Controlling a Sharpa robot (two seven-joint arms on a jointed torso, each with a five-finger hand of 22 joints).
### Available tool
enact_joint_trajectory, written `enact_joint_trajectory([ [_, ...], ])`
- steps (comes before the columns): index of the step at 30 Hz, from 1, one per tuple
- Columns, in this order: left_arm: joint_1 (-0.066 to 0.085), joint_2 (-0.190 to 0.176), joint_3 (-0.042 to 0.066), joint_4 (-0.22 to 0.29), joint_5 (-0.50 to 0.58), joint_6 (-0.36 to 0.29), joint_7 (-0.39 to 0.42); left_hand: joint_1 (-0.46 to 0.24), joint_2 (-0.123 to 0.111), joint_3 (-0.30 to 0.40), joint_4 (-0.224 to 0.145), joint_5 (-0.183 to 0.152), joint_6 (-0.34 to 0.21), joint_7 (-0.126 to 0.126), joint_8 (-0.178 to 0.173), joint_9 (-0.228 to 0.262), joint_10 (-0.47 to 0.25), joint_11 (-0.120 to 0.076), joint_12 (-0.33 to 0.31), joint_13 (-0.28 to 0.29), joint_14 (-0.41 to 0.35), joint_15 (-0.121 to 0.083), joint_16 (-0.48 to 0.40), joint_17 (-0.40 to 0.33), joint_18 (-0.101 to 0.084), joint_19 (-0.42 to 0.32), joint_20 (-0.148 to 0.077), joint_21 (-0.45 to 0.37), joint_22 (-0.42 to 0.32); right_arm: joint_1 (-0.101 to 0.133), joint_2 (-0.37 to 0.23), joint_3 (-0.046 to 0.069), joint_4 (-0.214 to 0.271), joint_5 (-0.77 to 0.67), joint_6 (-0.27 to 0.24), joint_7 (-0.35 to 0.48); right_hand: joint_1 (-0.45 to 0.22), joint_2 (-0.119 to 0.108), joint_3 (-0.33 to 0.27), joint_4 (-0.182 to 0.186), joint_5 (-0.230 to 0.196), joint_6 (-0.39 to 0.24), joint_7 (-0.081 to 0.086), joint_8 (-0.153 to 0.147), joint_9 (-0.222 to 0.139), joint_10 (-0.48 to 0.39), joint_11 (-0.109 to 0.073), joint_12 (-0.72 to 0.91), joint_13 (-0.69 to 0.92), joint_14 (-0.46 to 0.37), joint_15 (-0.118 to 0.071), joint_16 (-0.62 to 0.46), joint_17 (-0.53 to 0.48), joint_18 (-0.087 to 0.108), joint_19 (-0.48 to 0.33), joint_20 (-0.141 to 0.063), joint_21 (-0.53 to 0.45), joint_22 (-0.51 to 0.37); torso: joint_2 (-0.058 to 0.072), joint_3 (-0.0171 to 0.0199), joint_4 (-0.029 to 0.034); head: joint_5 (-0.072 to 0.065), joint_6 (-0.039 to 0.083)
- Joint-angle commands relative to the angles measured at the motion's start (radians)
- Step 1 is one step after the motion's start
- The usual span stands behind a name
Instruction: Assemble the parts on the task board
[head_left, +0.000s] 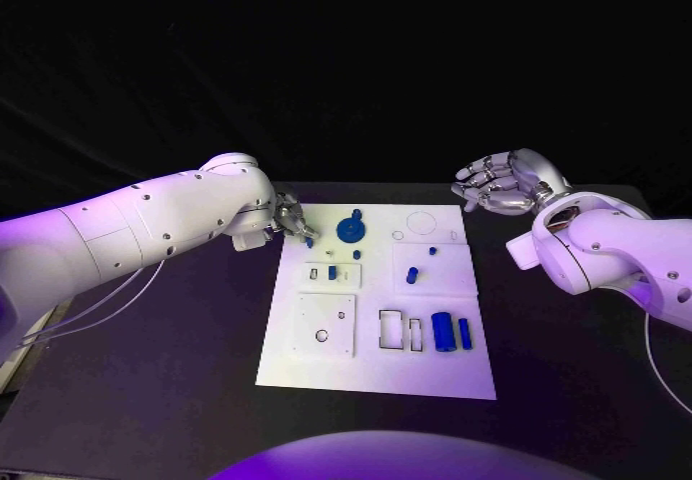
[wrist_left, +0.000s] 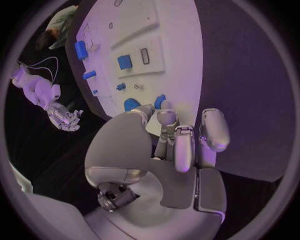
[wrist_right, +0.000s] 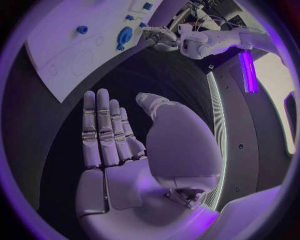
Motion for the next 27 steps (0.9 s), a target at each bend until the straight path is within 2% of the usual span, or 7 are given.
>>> enact_joint_trajectory([
  [1,0.001,0.005,0.0,-0.001,-0.003,0.023,0.002,0.015,-0.004,0.013,0.0,-0.009,-0.009,-0.001,0.009,0.001,0.001,-0.007,0.005,-0.001,0.106,-0.008,0.004,0.263,0.009,0.002,-0.008,-0.005,0.005,-0.001,0.0,0.0,0.003,-0.006,0.009,0.007,0.009,0.002,0.0,0.001,0.003,-0.008,0.01,0.006,-0.001,0.008,0.0,-0.003,-0.001,0.002,0.003,-0.006,-0.001,0.012,0.002,0.004,-0.007,-0.001,0.0,0.0001,0.0,-0.001,-0.001],
  [5,0.0,0.007,0.0,-0.004,-0.003,0.024,0.004,0.035,-0.008,0.044,-0.001,-0.024,-0.014,-0.002,0.018,0.001,0.001,-0.008,0.005,-0.003,0.106,-0.009,0.004,0.263,0.009,0.002,-0.008,-0.007,0.007,-0.001,0.0,0.0,0.003,-0.006,0.009,0.006,0.009,0.002,0.0,0.001,0.003,-0.008,0.01,0.006,-0.001,0.008,0.0,-0.003,-0.001,0.002,0.003,-0.006,-0.001,0.012,0.002,0.004,-0.007,-0.001,0.0,0.0002,-0.0003,-0.002,-0.003],
  [9,0.0,0.007,0.0,-0.004,0.002,0.02,0.009,0.078,-0.009,0.126,-0.006,-0.104,-0.023,-0.003,0.036,0.001,0.002,-0.009,0.006,-0.006,0.106,-0.009,0.004,0.263,0.009,0.002,-0.009,-0.011,0.01,-0.001,0.0,0.0,0.002,-0.006,0.009,0.006,0.009,0.002,0.0,0.001,0.003,-0.008,0.01,0.006,-0.001,0.008,0.0,-0.003,-0.001,0.002,0.003,-0.006,-0.001,0.012,0.002,0.004,-0.007,-0.001,0.0,0.0002,0.001,-0.001,-0.005],
  [13,0.0,0.004,0.0,-0.002,0.018,0.014,0.015,0.127,-0.022,0.239,-0.032,-0.148,-0.033,-0.001,0.058,0.007,0.007,-0.008,0.008,-0.007,0.106,-0.009,0.004,0.263,0.009,0.004,-0.009,-0.013,0.015,-0.001,0.001,0.0,0.001,-0.006,0.009,0.006,0.01,0.002,0.001,0.0,0.004,-0.009,0.01,0.008,-0.002,0.009,0.0,-0.005,-0.004,0.003,0.003,-0.008,-0.002,0.012,0.002,0.004,-0.008,-0.003,0.0,-0.0003,0.0007,-0.001,-0.006],
  [15,0.0,0.001,0.0,0.001,0.025,0.013,0.017,0.137,-0.038,0.297,-0.051,-0.14,-0.036,0.001,0.075,0.016,0.012,-0.006,0.009,-0.007,0.106,-0.008,0.004,0.263,0.009,0.005,-0.009,-0.014,0.017,-0.001,0.001,0.0,0.001,-0.006,0.009,0.006,0.01,0.002,0.001,0.0,0.004,-0.009,0.01,0.008,-0.002,0.009,0.0,-0.005,-0.004,0.003,0.003,-0.008,-0.002,0.012,0.002,0.004,-0.008,-0.003,0.0,-0.0002,0.0008,0.0,-0.005],
  [17,0.0,-0.003,0.0,0.006,0.038,0.009,0.02,0.112,-0.068,0.392,-0.082,-0.125,-0.043,0.005,0.107,0.036,0.019,-0.004,0.009,-0.011,0.106,-0.005,0.004,0.263,0.009,0.007,-0.006,-0.014,0.023,-0.001,0.001,0.0,-0.001,-0.006,0.009,0.007,0.01,0.002,0.001,0.0,0.004,-0.009,0.01,0.008,-0.002,0.009,0.0,-0.005,-0.004,0.003,0.003,-0.008,-0.002,0.012,0.002,0.004,-0.008,-0.003,0.0,-0.0001,0.0008,0.001,-0.006],
  [27,-0.001,-0.041,0.0,0.046,0.086,-0.04,0.055,0.071,-0.094,0.468,-0.134,-0.083,-0.036,0.003,0.138,0.053,0.034,-0.007,0.013,-0.011,0.106,-0.009,0.004,0.263,0.008,0.012,-0.009,-0.014,0.032,-0.001,0.0,0.0,-0.004,-0.006,0.007,0.009,0.01,0.002,0.001,0.0,0.005,-0.01,0.01,0.008,-0.002,0.009,0.0,-0.005,-0.005,0.003,0.003,-0.008,-0.002,0.012,0.002,0.004,-0.008,-0.003,-0.002,0.0004,0.0024,0.003,-0.006],
])
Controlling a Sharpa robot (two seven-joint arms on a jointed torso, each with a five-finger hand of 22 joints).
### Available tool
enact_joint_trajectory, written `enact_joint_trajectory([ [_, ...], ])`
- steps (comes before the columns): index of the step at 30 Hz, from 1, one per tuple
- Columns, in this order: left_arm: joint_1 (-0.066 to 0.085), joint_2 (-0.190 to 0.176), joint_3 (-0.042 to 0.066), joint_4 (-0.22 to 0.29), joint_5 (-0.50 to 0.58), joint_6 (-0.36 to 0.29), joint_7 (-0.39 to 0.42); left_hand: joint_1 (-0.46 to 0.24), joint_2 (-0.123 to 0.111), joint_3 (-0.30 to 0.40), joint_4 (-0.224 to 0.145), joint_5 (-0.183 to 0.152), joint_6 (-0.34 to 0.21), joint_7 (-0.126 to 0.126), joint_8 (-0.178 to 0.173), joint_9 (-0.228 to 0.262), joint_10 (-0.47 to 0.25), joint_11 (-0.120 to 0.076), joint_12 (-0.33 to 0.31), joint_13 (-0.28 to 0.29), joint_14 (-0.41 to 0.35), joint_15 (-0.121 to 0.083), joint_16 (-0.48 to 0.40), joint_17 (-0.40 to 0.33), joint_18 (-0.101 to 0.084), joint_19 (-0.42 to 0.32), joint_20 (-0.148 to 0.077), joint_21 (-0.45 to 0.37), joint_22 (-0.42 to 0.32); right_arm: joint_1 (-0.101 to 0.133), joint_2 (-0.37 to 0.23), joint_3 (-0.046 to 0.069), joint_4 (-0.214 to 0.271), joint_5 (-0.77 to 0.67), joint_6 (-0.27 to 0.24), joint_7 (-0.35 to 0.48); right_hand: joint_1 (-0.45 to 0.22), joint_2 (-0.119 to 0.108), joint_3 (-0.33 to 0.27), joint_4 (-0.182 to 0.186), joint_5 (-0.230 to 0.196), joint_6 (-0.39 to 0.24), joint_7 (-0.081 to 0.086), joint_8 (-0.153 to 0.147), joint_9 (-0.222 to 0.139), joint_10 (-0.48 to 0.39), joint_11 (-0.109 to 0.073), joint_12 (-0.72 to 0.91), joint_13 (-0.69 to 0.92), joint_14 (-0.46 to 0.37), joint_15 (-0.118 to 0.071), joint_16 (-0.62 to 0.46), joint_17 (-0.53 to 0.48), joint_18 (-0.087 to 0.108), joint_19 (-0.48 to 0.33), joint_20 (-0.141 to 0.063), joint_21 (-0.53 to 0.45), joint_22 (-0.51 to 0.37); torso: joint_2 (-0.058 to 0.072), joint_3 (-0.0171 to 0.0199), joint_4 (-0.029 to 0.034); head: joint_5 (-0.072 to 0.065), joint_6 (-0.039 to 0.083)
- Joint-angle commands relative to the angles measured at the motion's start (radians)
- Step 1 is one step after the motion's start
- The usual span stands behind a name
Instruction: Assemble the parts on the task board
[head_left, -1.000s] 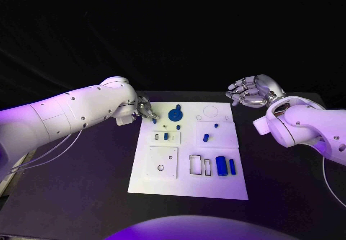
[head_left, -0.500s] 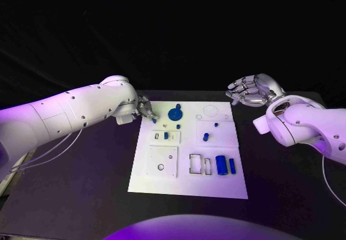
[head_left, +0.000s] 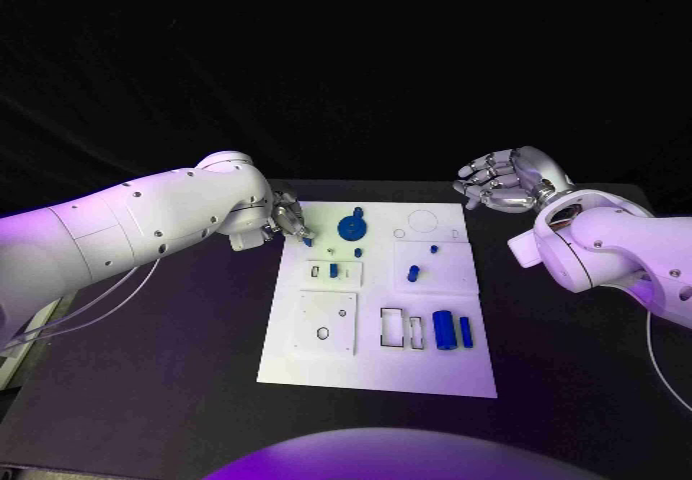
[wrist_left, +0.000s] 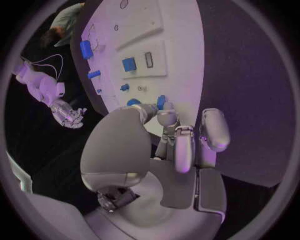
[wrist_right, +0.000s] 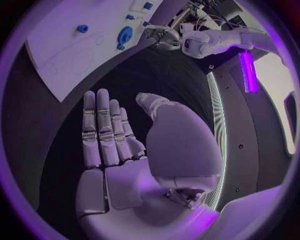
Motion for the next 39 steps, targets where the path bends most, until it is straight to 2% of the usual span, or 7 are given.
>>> enact_joint_trajectory([
  [1,0.0,-0.015,0.0,0.021,0.047,-0.039,0.042,-0.017,-0.006,0.163,-0.164,0.023,0.004,-0.008,0.008,0.054,0.011,-0.002,0.003,-0.001,0.102,-0.005,0.004,0.263,0.008,0.005,-0.002,-0.005,0.032,0.0,0.0,0.0,0.0,-0.006,0.007,0.009,0.01,0.002,0.001,0.0,0.005,-0.007,0.007,0.004,-0.001,0.009,0.0,-0.005,-0.001,0.003,0.003,-0.004,-0.001,0.012,0.002,0.004,-0.003,-0.001,-0.001,0.0006,0.0002,0.001,0.001],
  [6,0.0,-0.054,0.001,0.069,0.056,-0.084,0.069,-0.044,-0.02,0.184,-0.194,0.079,0.017,-0.012,0.017,0.056,0.027,-0.007,0.013,0.008,0.102,-0.009,0.004,0.263,0.007,0.012,-0.006,0.0,0.041,0.0,-0.002,0.0,-0.001,-0.005,0.006,0.009,0.009,0.002,0.001,0.001,0.006,-0.007,0.007,0.005,-0.002,0.009,0.001,-0.005,-0.002,0.003,0.003,-0.005,-0.001,0.012,0.003,0.004,-0.003,-0.002,0.001,0.0006,0.0006,0.003,0.003],
  [12,-0.003,-0.107,0.001,0.145,0.054,-0.144,0.107,-0.055,-0.026,0.19,-0.209,0.101,0.024,-0.014,0.019,0.056,0.036,-0.01,0.019,0.015,0.102,-0.012,0.004,0.263,0.005,0.018,-0.008,0.007,0.048,0.0,-0.003,0.0,-0.002,-0.004,0.006,0.01,0.009,0.002,0.001,0.001,0.006,-0.007,0.007,0.005,-0.002,0.009,0.001,-0.005,-0.002,0.003,0.003,-0.005,-0.001,0.012,0.003,0.004,-0.003,-0.002,0.0,-0.0002,0.001,0.007,0.003],
  [23,-0.044,-0.2,0.0,0.306,-0.031,-0.257,0.171,-0.07,-0.032,0.192,-0.223,0.129,0.036,-0.017,0.021,0.054,0.049,-0.015,0.03,0.027,0.102,-0.016,0.004,0.263,0.003,0.026,-0.012,0.017,0.057,0.0,-0.005,0.0,-0.003,-0.004,0.007,0.01,0.007,0.002,0.001,0.003,0.007,-0.008,0.008,0.006,-0.002,0.01,0.001,-0.006,-0.004,0.003,0.004,-0.006,-0.001,0.011,0.003,0.004,-0.004,-0.003,0.0,-0.0018,0.0021,0.013,0.001],
  [28,-0.061,-0.216,0.0,0.34,-0.074,-0.234,0.172,-0.072,-0.034,0.193,-0.225,0.133,0.038,-0.018,0.021,0.053,0.05,-0.015,0.029,0.025,0.102,-0.017,0.004,0.263,0.003,0.026,-0.012,0.016,0.057,-0.001,-0.004,0.0,-0.004,-0.004,0.008,0.011,0.008,0.002,0.001,0.002,0.007,-0.008,0.008,0.006,-0.003,0.01,0.001,-0.007,-0.005,0.003,0.004,-0.007,-0.002,0.011,0.003,0.004,-0.004,-0.003,-0.001,-0.0023,0.0023,0.018,-0.001],
  [33,-0.074,-0.215,-0.001,0.347,-0.098,-0.193,0.167,-0.072,-0.033,0.194,-0.225,0.133,0.038,-0.018,0.021,0.053,0.051,-0.015,0.029,0.025,0.102,-0.017,0.004,0.263,0.003,0.026,-0.012,0.016,0.057,-0.002,-0.003,0.0,-0.004,-0.004,0.007,0.011,0.008,0.001,0.001,0.002,0.008,-0.01,0.008,0.006,-0.003,0.009,0.001,-0.008,-0.007,0.002,0.004,-0.008,-0.002,0.011,0.003,0.004,-0.005,-0.004,0.001,-0.0013,-0.0022,0.021,0.001],
  [39,-0.084,-0.209,-0.002,0.346,-0.131,-0.188,0.165,-0.072,-0.033,0.194,-0.226,0.134,0.038,-0.018,0.021,0.053,0.051,-0.015,0.028,0.024,0.102,-0.017,0.004,0.263,0.003,0.026,-0.012,0.016,0.057,-0.004,-0.003,0.0,-0.004,-0.004,0.003,0.013,0.009,0.0,0.001,0.002,0.009,-0.015,0.01,0.007,-0.006,0.006,0.003,-0.011,-0.012,-0.001,0.006,-0.013,-0.003,0.011,0.001,0.005,-0.008,-0.008,0.003,-0.0005,-0.0018,0.02,0.0],
])
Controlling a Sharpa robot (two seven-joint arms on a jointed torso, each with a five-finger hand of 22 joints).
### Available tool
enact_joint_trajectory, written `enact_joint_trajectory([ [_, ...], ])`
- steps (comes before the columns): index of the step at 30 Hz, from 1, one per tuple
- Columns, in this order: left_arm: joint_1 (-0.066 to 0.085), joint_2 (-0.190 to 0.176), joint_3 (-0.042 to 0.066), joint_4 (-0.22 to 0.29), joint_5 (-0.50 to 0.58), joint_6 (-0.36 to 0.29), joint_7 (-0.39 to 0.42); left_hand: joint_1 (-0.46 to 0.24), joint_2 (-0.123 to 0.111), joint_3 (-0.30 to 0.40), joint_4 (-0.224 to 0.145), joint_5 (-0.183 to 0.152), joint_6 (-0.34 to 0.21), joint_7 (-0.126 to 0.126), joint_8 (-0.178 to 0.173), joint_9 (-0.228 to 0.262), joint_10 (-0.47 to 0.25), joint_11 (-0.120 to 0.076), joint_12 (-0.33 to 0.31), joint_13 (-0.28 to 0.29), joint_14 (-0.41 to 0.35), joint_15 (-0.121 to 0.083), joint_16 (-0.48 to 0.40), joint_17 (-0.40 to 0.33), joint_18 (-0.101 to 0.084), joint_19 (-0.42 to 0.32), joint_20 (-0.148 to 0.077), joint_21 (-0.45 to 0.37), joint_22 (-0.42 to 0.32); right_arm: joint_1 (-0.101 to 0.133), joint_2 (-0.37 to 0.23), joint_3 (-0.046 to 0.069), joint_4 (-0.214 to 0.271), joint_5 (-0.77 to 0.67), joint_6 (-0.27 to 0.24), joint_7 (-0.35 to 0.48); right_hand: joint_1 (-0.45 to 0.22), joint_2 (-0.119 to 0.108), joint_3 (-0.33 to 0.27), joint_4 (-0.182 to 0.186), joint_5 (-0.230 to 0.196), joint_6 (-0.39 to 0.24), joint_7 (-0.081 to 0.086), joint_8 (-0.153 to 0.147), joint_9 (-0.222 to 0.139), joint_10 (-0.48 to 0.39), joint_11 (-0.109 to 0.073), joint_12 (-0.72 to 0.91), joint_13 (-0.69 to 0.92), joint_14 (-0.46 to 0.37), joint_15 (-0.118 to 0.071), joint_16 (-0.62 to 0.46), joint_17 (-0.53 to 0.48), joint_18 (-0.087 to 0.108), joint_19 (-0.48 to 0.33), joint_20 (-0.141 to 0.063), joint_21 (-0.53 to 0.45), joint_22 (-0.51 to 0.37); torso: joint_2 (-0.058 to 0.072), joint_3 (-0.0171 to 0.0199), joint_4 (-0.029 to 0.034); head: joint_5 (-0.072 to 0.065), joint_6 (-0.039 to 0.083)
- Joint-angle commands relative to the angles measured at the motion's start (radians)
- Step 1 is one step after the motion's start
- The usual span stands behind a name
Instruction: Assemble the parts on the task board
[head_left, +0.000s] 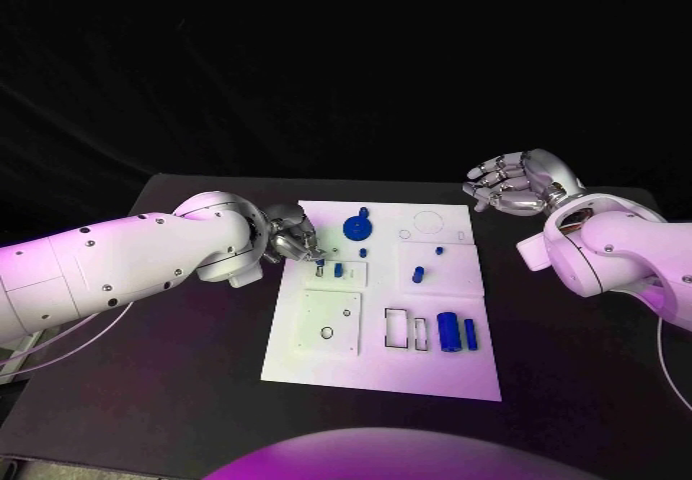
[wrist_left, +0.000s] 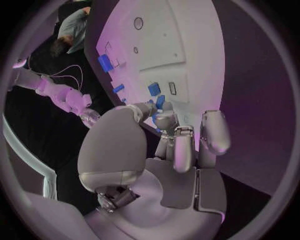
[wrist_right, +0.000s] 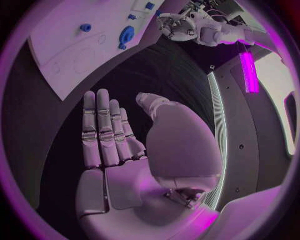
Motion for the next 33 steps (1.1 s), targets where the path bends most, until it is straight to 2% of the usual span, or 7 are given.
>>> enact_joint_trajectory([
  [1,-0.003,0.005,0.0,0.001,-0.056,0.021,0.014,-0.007,0.005,0.171,-0.174,0.006,0.017,-0.012,0.003,0.002,0.007,0.001,0.004,0.001,0.106,-0.006,0.004,0.263,0.003,0.006,0.0,0.004,0.058,-0.001,0.0,0.0,0.001,-0.004,0.003,0.011,0.009,0.0,0.001,0.002,0.005,-0.006,0.013,0.003,-0.002,0.003,0.0,-0.004,-0.002,-0.001,0.006,-0.003,-0.001,0.011,0.001,0.005,-0.004,-0.001,0.001,0.0014,-0.0005,0.0,-0.001],
  [8,-0.005,0.012,0.0,-0.007,-0.08,0.041,0.008,-0.007,0.005,0.172,-0.175,0.007,0.017,-0.012,0.003,0.002,0.007,0.001,0.005,0.001,0.106,-0.006,0.004,0.263,0.003,0.007,0.0,0.005,0.058,-0.001,-0.001,0.0,0.002,-0.005,0.003,0.011,0.009,0.0,0.001,0.001,0.005,-0.007,0.013,0.004,-0.002,0.003,0.0,-0.005,-0.003,-0.002,0.006,-0.005,-0.002,0.011,0.001,0.005,-0.005,-0.003,0.002,0.0024,0.0003,0.0,-0.005],
  [18,-0.005,0.024,0.0,-0.017,-0.098,0.07,-0.003,-0.008,0.005,0.173,-0.176,0.01,0.019,-0.013,0.003,0.001,0.008,0.001,0.005,0.001,0.106,-0.006,0.004,0.263,0.003,0.006,0.0,0.004,0.058,-0.002,-0.002,0.0,0.003,-0.005,0.001,0.01,0.01,-0.001,0.001,0.001,0.006,-0.011,0.015,0.005,-0.004,0.001,0.002,-0.007,-0.007,-0.004,0.007,-0.009,-0.003,0.01,-0.001,0.006,-0.007,-0.005,0.001,0.0014,-0.0003,0.004,-0.011],
  [22,-0.005,0.026,0.0,-0.017,-0.099,0.087,-0.005,-0.014,0.002,0.176,-0.182,0.026,0.024,-0.014,0.002,0.0,0.012,0.001,0.004,0.001,0.106,-0.006,0.004,0.263,0.003,0.007,0.0,0.004,0.059,-0.002,-0.003,0.0,0.004,-0.004,0.001,0.01,0.01,-0.001,0.001,0.001,0.006,-0.011,0.015,0.005,-0.004,0.001,0.002,-0.007,-0.007,-0.004,0.007,-0.009,-0.003,0.01,-0.001,0.006,-0.007,-0.005,0.001,0.0013,0.0004,0.002,-0.014],
  [33,-0.006,0.035,-0.002,-0.029,-0.1,0.092,-0.022,-0.016,0.001,0.177,-0.184,0.033,0.025,-0.014,0.002,-0.001,0.014,0.001,0.005,0.002,0.106,-0.005,0.004,0.263,0.002,0.007,0.0,0.005,0.06,-0.002,-0.004,0.0,0.006,-0.004,0.001,0.01,0.01,-0.001,0.001,0.001,0.006,-0.012,0.015,0.005,-0.005,0.0,0.002,-0.008,-0.009,-0.005,0.008,-0.01,-0.004,0.01,-0.002,0.007,-0.008,-0.006,0.001,0.0014,0.0,0.002,-0.018],
])
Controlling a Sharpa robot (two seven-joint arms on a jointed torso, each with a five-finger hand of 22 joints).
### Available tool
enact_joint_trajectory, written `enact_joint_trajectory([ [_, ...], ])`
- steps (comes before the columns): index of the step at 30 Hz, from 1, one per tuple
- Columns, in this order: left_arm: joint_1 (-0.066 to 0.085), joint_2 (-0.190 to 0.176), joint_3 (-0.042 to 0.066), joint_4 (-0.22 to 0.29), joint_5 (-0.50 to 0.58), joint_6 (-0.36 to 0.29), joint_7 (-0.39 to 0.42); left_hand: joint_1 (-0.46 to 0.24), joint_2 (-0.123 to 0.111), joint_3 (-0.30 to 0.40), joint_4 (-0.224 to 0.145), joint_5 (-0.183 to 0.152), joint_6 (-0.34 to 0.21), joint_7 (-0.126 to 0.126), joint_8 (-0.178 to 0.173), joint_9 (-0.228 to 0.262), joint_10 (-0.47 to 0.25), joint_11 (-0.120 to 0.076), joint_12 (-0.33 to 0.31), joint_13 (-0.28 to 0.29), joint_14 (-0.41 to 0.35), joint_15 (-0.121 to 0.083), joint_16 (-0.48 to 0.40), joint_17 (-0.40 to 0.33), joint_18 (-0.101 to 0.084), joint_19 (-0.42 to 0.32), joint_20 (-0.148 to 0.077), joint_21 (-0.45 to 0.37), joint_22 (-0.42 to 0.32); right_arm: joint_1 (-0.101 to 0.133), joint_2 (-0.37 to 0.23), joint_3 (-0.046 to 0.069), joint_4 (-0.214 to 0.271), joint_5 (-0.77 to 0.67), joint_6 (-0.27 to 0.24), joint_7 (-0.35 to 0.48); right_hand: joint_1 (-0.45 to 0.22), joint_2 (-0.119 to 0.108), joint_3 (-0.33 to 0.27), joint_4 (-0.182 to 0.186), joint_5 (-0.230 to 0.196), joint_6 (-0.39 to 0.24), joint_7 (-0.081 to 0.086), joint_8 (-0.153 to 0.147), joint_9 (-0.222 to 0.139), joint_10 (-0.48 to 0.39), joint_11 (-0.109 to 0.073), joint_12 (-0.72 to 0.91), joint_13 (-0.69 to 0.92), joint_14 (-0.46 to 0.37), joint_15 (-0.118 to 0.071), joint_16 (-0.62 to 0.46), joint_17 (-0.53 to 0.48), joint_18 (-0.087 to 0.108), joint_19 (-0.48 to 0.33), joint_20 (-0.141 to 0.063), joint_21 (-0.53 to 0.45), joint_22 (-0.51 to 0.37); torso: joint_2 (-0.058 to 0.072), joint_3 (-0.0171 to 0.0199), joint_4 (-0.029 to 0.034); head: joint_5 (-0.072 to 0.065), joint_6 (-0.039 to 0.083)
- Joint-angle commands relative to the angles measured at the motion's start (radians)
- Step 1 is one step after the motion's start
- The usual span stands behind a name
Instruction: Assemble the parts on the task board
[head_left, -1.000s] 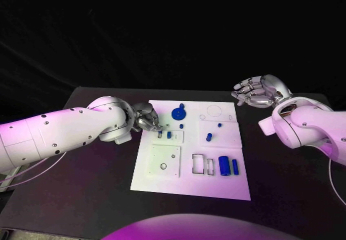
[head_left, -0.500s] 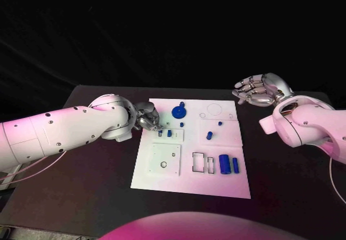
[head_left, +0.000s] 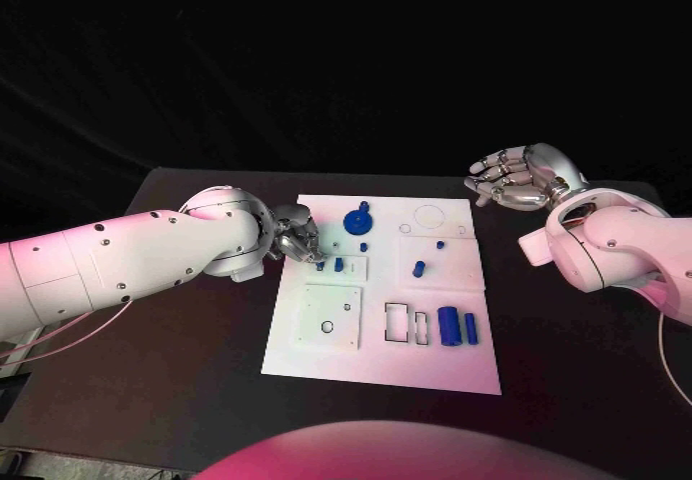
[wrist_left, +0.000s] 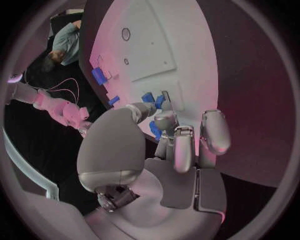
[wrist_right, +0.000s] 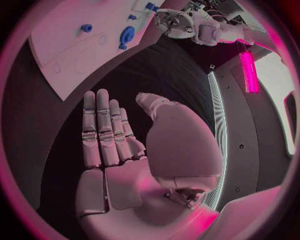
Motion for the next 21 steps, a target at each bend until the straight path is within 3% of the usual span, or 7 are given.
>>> enact_joint_trajectory([
  [1,-0.001,0.003,0.0,-0.002,-0.006,0.023,-0.012,0.002,0.011,0.177,-0.184,0.005,0.014,-0.01,0.003,-0.001,0.007,0.001,0.005,0.002,0.106,-0.006,0.004,0.263,0.002,0.007,0.0,0.005,0.061,-0.001,0.0,0.0,0.002,-0.005,0.003,0.01,0.01,-0.001,0.001,0.001,0.006,-0.009,0.014,0.005,-0.002,0.0,0.002,-0.004,-0.002,-0.001,0.004,-0.004,-0.001,0.01,-0.002,0.007,-0.004,-0.002,0.0,0.0002,-0.0005,0.0,-0.001],
  [21,-0.001,0.0,-0.001,0.005,-0.007,0.053,-0.018,-0.003,0.009,0.179,-0.19,0.023,0.018,-0.01,0.002,-0.002,0.011,0.001,0.004,0.001,0.106,-0.006,0.004,0.263,0.002,0.008,-0.001,0.004,0.062,-0.001,-0.001,0.0,0.002,-0.005,0.007,0.009,0.01,-0.001,0.001,0.001,0.007,-0.009,0.015,0.006,-0.002,0.0,0.002,-0.004,-0.003,-0.001,0.004,-0.005,-0.002,0.01,-0.002,0.007,-0.004,-0.003,-0.001,0.0007,-0.0006,0.006,-0.01],
])
